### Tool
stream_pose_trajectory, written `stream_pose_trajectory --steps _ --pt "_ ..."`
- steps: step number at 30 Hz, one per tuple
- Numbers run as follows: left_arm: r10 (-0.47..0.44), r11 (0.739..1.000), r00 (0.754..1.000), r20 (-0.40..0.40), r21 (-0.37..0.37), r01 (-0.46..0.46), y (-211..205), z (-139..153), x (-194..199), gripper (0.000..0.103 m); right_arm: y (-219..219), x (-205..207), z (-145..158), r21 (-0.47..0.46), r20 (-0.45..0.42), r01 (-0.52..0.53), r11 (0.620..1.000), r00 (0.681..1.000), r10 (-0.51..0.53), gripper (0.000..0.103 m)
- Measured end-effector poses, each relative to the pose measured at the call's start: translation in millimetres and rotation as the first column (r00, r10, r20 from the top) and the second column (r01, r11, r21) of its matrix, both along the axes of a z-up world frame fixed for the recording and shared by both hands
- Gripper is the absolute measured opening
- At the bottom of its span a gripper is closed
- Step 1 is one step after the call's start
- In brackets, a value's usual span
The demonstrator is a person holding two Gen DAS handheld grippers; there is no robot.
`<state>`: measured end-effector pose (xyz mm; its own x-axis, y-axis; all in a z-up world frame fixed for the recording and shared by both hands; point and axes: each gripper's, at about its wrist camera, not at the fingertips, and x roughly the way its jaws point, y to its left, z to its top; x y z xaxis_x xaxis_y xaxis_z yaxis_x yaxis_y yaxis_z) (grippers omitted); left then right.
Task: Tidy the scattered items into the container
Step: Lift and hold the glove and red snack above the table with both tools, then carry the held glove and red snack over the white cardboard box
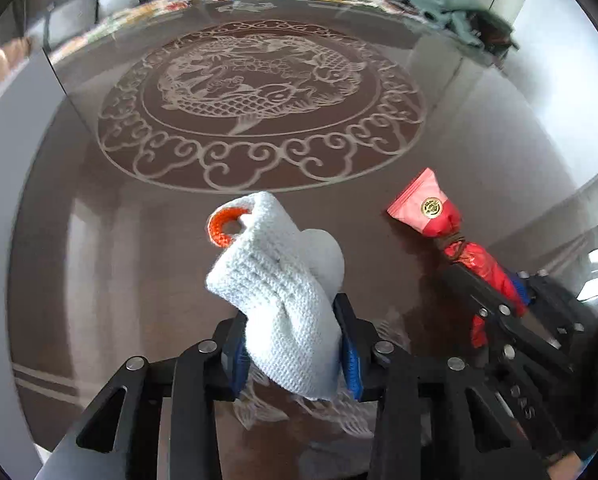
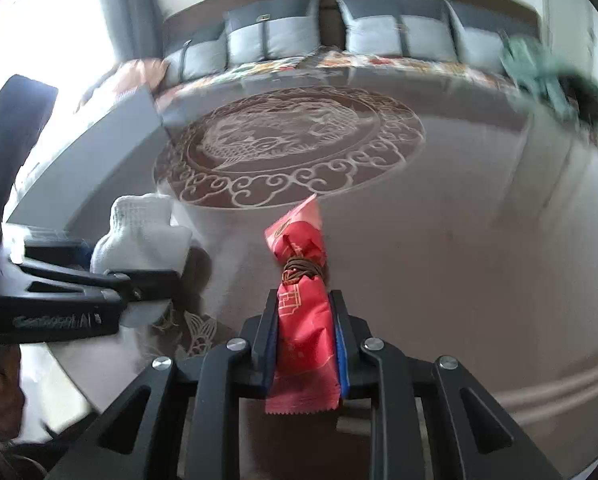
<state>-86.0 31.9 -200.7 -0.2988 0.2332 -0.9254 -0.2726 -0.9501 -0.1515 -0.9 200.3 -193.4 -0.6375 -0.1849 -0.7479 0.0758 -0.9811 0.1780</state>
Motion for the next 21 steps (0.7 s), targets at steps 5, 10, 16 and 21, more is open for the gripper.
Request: stream_pose_trajectory --steps 5,10,16,21 --pt "0.038 0.994 0.999 0.024 0.099 -0.040 -14.1 7.8 18.9 0.034 8.6 18.1 12.3 -0.067 -0.016 0.024 0.997 1.000 -0.025 0.023" --pt "0.066 0.995 0.998 -0.014 0.078 -0.065 -26.2 22.5 39.2 0.034 1.8 24.5 12.4 -0.114 0.025 0.015 0.993 1.000 -0.012 0.023" --pt "0.144 0.987 0.985 -0.099 0.083 -0.136 -62.4 51.5 55.2 0.034 -27.7 23.7 23.3 -0.141 0.045 -0.044 0.989 0.998 0.050 0.023" --pt "0.230 0.971 0.955 -0.185 0.111 -0.213 -111.8 84.8 67.3 0.034 -80.0 21.6 44.4 -0.154 0.030 -0.171 0.973 0.984 0.178 0.023"
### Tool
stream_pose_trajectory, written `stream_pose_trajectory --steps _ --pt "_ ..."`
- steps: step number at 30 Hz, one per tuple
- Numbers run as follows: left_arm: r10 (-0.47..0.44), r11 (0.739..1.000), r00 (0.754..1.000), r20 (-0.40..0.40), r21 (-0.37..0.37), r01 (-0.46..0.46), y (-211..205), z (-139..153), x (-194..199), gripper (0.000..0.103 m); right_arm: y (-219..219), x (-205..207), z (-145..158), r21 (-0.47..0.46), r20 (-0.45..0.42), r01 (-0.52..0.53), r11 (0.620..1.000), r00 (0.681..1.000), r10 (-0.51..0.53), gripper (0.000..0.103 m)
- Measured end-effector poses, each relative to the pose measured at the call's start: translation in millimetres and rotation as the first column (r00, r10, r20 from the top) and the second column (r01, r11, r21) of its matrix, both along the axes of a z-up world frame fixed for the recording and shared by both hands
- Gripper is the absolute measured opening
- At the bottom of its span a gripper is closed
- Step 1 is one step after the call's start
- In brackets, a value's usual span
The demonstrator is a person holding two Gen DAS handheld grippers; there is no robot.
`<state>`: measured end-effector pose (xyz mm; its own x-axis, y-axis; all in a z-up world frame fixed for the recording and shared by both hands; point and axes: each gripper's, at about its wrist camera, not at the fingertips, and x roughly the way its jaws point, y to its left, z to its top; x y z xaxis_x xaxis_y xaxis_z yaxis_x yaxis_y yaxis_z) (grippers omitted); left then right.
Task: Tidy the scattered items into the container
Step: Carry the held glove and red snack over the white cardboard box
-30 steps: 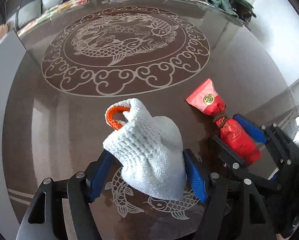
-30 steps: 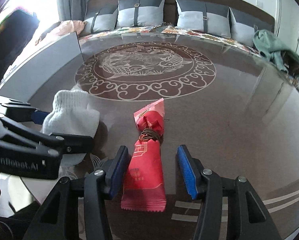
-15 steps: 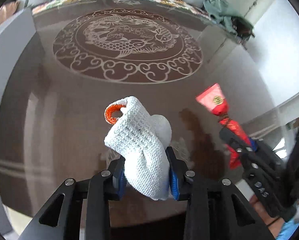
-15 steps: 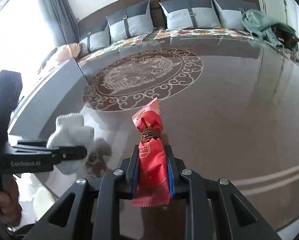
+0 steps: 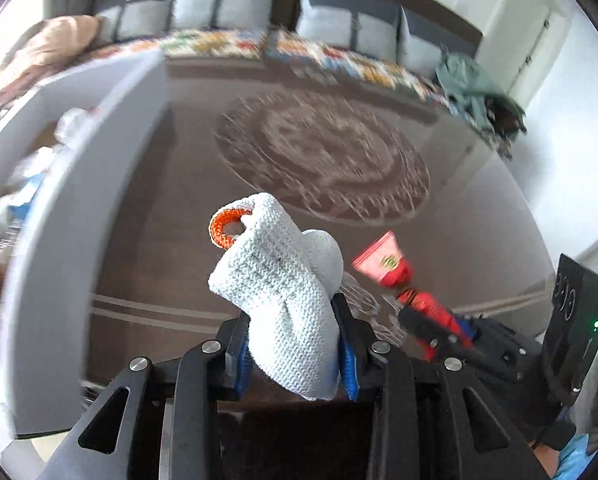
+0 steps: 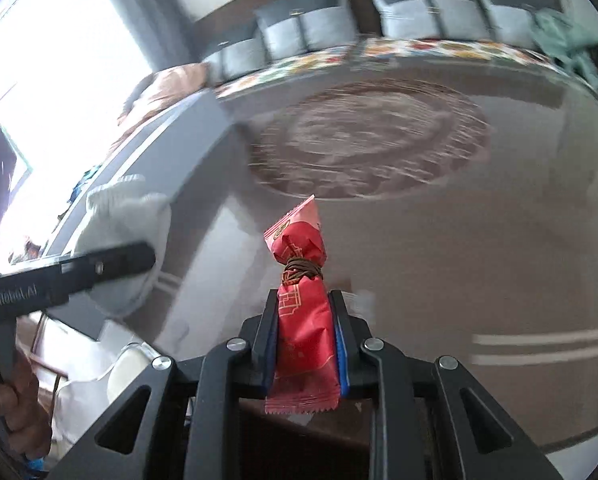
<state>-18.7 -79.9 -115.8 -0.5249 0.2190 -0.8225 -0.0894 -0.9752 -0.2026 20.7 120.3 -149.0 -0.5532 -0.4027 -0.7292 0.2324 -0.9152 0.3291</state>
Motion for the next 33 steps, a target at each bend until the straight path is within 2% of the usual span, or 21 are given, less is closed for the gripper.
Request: stream_pose_trajectory --steps 4,8,11,15,18,23,26,31,33 --pt "0.091 0.996 0.995 -0.039 0.009 -0.091 -55.6 20.4 13.6 0.034 -54.4 -9.0 27.0 -0.038 -0.032 -0.125 0.991 0.992 0.124 0.023" --pt "0.211 0.977 0.977 -0.030 0.009 -0.211 -119.2 27.7 28.3 0.034 -121.0 -14.3 48.6 -0.100 -0.052 -0.273 0.957 0.962 0.269 0.023" --pt "0.310 0.951 0.950 -0.030 0.012 -0.310 -169.5 32.1 38.8 0.034 -171.9 -21.3 64.3 -0.150 -0.070 -0.369 0.917 0.929 0.363 0.023" --pt "0.424 0.906 0.905 -0.032 0.011 -0.424 -233.3 36.5 43.0 0.034 -228.0 -37.9 78.1 -0.182 -0.075 -0.434 0.882 0.901 0.428 0.023" --pt "0.476 0.879 0.879 -0.009 0.017 -0.476 -275.0 29.5 35.7 0.034 -263.9 -51.1 76.2 -0.190 -0.041 -0.450 0.873 0.892 0.450 0.023" --pt "0.507 0.861 0.861 0.047 0.012 -0.508 -314.9 6.6 18.1 0.034 -307.2 -66.3 53.6 -0.202 0.052 -0.453 0.868 0.880 0.472 0.023" --pt "0.509 0.860 0.859 0.055 -0.019 -0.509 -326.8 -2.3 14.1 0.034 -325.6 -67.0 41.0 -0.172 0.074 -0.469 0.866 0.871 0.486 0.023" --pt "0.500 0.866 0.862 0.089 -0.030 -0.499 -330.3 -10.8 4.0 0.035 -351.1 -66.7 25.2 -0.122 0.094 -0.513 0.850 0.847 0.524 0.025" --pt "0.492 0.870 0.862 0.121 -0.032 -0.492 -332.0 -15.8 -1.6 0.044 -358.3 -67.2 20.0 -0.089 0.095 -0.523 0.848 0.843 0.530 0.028"
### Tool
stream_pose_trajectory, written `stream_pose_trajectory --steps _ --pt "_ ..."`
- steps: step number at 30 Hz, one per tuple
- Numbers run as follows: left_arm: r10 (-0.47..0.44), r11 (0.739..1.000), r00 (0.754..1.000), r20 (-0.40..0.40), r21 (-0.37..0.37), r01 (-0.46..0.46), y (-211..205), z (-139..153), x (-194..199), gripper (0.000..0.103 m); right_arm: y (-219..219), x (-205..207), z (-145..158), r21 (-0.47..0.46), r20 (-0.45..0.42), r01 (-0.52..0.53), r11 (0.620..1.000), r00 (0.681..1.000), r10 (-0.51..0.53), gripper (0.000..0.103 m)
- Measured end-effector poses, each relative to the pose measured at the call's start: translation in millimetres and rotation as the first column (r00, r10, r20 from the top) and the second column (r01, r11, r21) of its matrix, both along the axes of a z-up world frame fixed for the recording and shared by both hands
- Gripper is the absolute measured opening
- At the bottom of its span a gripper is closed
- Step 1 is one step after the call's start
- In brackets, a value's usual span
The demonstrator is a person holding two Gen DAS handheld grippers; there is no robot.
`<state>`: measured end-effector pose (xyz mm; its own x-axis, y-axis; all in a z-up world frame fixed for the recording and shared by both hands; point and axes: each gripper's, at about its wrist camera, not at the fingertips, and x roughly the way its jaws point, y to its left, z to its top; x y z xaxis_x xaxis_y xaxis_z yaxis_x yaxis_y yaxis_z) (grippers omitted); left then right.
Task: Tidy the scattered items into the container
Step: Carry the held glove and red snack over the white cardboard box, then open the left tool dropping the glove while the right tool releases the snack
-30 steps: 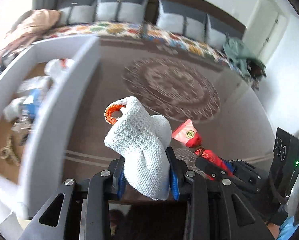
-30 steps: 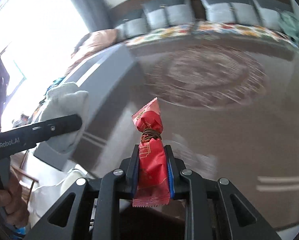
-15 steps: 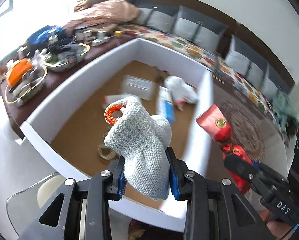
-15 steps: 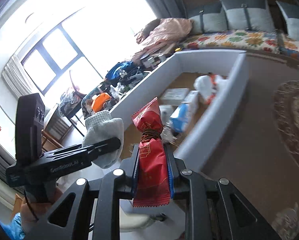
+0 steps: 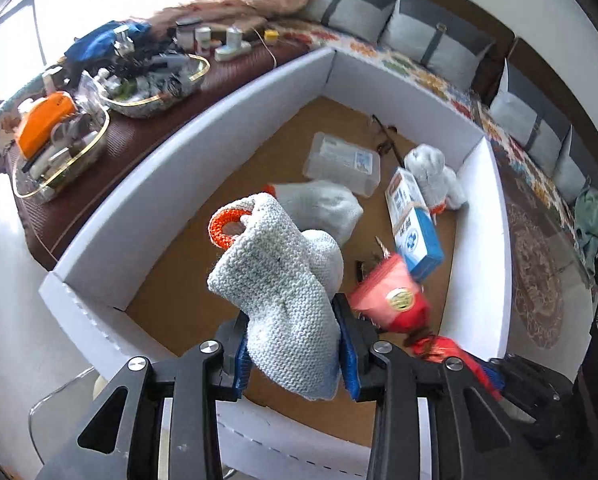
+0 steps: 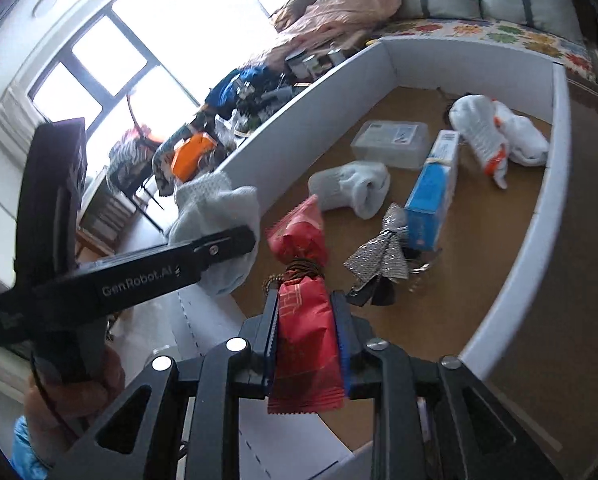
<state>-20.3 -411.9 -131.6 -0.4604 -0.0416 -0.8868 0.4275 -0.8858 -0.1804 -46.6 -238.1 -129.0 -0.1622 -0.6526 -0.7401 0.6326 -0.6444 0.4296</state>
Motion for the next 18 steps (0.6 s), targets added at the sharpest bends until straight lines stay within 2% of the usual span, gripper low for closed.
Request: stream_pose_trajectory --steps 1,2,3,4,10,18 --pt "0.003 1.000 1.000 0.012 0.007 -0.003 -1.1 -2.2 -1.5 0.049 -3.3 -0.4 -2.6 0.016 -0.009 -0.004 1.000 1.000 0.004 0.029" --pt "0.010 1.000 1.000 0.023 0.013 -0.010 -2.4 -4.3 -2.4 0.059 -4.4 -0.6 -3.1 0.020 -0.019 -0.006 1.000 1.000 0.007 0.034" --pt "0.017 1.000 0.999 0.035 0.019 -0.017 -3.7 -6.4 -3.2 0.069 -4.5 -0.5 -2.4 0.018 -0.031 -0.009 1.000 0.999 0.009 0.043" --pt "0.025 0.999 0.999 0.033 0.027 -0.026 -5.8 -6.9 -2.5 0.072 -4.6 -0.8 -2.0 0.019 -0.038 -0.011 1.000 0.999 0.011 0.048" --pt "0.071 0.997 0.997 0.007 0.015 -0.071 -8.1 3.6 8.8 0.072 8.4 -7.5 3.7 0.010 -0.032 0.046 0.999 0.998 -0.046 0.050" --pt "0.083 0.994 0.996 -0.038 -0.063 -0.086 20.9 31.3 23.0 0.072 24.5 -9.8 16.4 -0.011 -0.011 0.087 0.996 0.996 -0.087 0.050"
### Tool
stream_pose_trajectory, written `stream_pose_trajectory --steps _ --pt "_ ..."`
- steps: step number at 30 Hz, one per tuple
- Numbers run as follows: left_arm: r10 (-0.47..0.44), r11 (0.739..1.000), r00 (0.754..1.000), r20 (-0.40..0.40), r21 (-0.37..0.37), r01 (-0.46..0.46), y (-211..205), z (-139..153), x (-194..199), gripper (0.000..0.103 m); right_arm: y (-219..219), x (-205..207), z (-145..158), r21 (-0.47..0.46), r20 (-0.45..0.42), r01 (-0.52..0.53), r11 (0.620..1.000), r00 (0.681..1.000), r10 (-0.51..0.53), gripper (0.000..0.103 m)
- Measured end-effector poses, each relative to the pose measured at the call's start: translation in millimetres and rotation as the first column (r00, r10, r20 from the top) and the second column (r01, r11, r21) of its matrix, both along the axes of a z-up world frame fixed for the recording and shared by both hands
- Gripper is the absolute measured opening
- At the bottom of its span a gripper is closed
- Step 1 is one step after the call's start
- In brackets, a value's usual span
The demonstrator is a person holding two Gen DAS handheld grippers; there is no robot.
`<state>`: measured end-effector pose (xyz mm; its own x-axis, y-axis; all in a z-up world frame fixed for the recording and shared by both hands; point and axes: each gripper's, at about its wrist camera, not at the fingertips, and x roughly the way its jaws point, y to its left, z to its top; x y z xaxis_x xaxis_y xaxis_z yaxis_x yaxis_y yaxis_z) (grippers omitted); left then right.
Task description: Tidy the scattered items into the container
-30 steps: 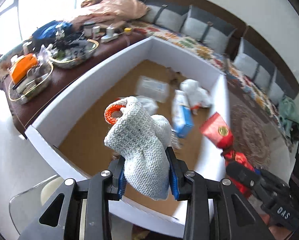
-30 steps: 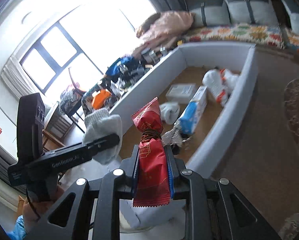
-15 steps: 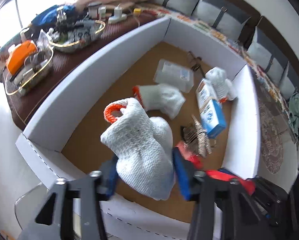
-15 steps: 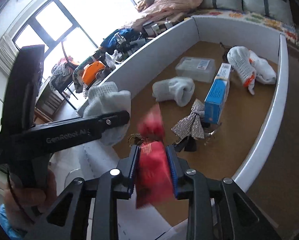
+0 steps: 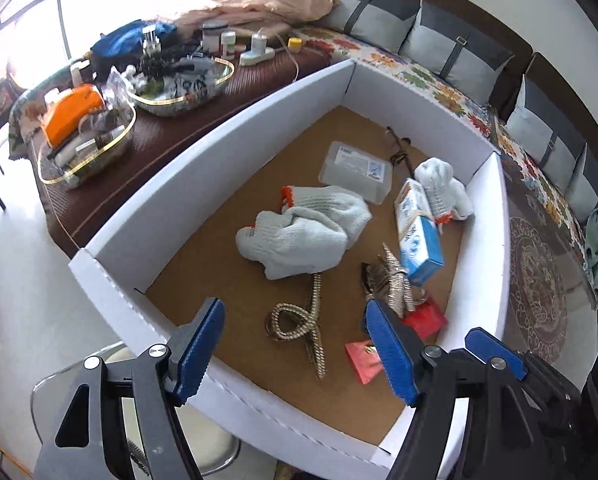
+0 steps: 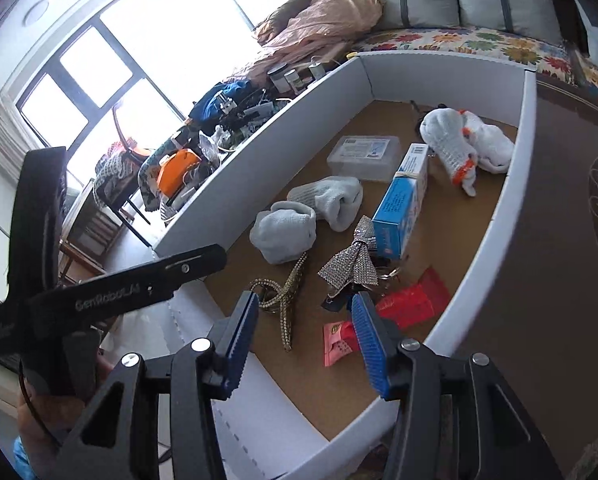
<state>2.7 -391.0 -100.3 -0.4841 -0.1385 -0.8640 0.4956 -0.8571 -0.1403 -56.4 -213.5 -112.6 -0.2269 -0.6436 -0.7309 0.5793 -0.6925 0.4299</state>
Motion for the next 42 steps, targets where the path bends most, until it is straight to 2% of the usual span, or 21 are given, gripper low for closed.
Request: stream_pose_trajectory --steps 4,11,15,19,20,22,28,34,40,42 --pt "-0.002 0.998 0.999 -0.034 -0.059 0.000 23.9 25.3 9.2 0.074 10.4 2.5 15.3 0.003 -0.010 0.011 1.000 1.000 -0.011 0.050" --pt "0.040 0.995 0.997 -0.071 -0.093 -0.047 45.8 68.6 25.0 0.075 23.8 0.7 52.2 0.071 -0.002 0.024 0.997 1.000 -0.024 0.050" --pt "0.049 0.981 0.996 -0.068 -0.185 -0.061 58.6 93.7 30.7 0.076 29.3 4.0 75.4 0.092 -0.008 0.018 0.996 1.000 -0.018 0.050" --pt "0.063 0.959 0.995 -0.078 -0.270 -0.082 69.0 116.9 37.4 0.094 25.4 10.0 95.4 0.142 -0.064 0.000 0.990 0.998 0.010 0.050" --pt "0.064 0.955 0.994 -0.084 -0.283 -0.085 70.8 121.2 38.8 0.101 24.0 12.0 100.3 0.152 -0.081 -0.007 0.988 0.997 0.019 0.050" --pt "0.066 0.948 0.993 -0.096 -0.305 -0.093 74.1 129.0 41.0 0.103 22.4 15.7 108.9 0.167 -0.111 -0.013 0.986 0.993 0.032 0.050" --pt "0.066 0.959 0.993 -0.097 -0.270 -0.090 74.4 134.5 40.7 0.103 22.8 19.3 119.1 0.196 -0.156 -0.002 0.981 0.987 0.033 0.050" --pt "0.079 0.937 0.990 -0.120 -0.330 -0.114 79.8 145.5 41.3 0.103 26.1 14.7 119.8 0.203 -0.161 0.010 0.979 0.987 0.023 0.050" --pt "0.076 0.974 0.978 -0.196 -0.195 -0.115 70.6 159.8 49.0 0.103 28.1 12.9 125.8 0.196 -0.171 0.010 0.980 0.985 0.024 0.050" --pt "0.092 0.977 0.977 -0.190 -0.170 -0.125 66.0 160.4 48.3 0.103 28.7 12.4 126.9 0.195 -0.174 0.011 0.981 0.984 0.024 0.050"
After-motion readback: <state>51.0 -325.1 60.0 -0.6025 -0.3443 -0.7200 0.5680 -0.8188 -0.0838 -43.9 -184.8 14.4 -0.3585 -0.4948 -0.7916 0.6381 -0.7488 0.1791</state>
